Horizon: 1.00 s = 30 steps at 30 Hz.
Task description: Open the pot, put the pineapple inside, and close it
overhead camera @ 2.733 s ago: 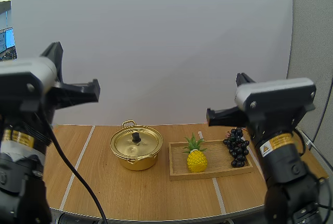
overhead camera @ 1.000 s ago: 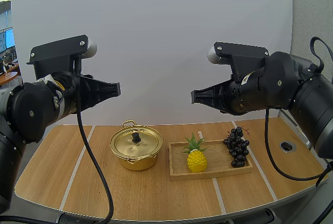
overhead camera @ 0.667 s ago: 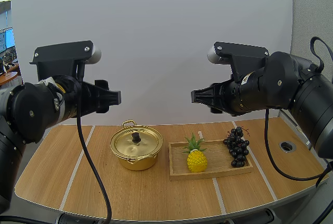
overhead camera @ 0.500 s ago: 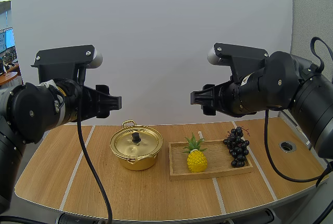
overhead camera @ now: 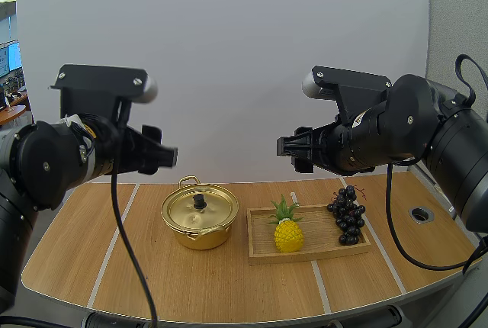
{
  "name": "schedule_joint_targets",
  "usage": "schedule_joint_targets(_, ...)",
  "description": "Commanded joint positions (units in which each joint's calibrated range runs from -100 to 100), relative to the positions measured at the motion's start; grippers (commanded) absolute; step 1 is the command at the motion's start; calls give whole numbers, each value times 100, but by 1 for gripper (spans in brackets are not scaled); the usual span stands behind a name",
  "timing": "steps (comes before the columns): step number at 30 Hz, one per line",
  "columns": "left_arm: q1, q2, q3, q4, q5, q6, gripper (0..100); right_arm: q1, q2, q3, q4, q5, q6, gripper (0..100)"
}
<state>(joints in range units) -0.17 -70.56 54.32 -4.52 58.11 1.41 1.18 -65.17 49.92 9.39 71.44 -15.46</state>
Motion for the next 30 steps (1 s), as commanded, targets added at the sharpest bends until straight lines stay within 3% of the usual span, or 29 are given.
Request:
schedule_joint_targets(1,20,290,-35,-955,786,1761,100,-17,-19,-33,20,-31,-19,100)
schedule_joint_targets(3,20,624,-35,-1312,1011,2162,100,-17,-19,-33,20,-31,-19,100)
schedule_joint_targets(7,20,1375,-35,-1351,1009,2402,100,-17,-19,-33,20,-31,-19,100)
schedule_joint_targets(30,12,5727,-2056,-1632,1927,2969,100,-17,-19,-33,20,-31,-19,100)
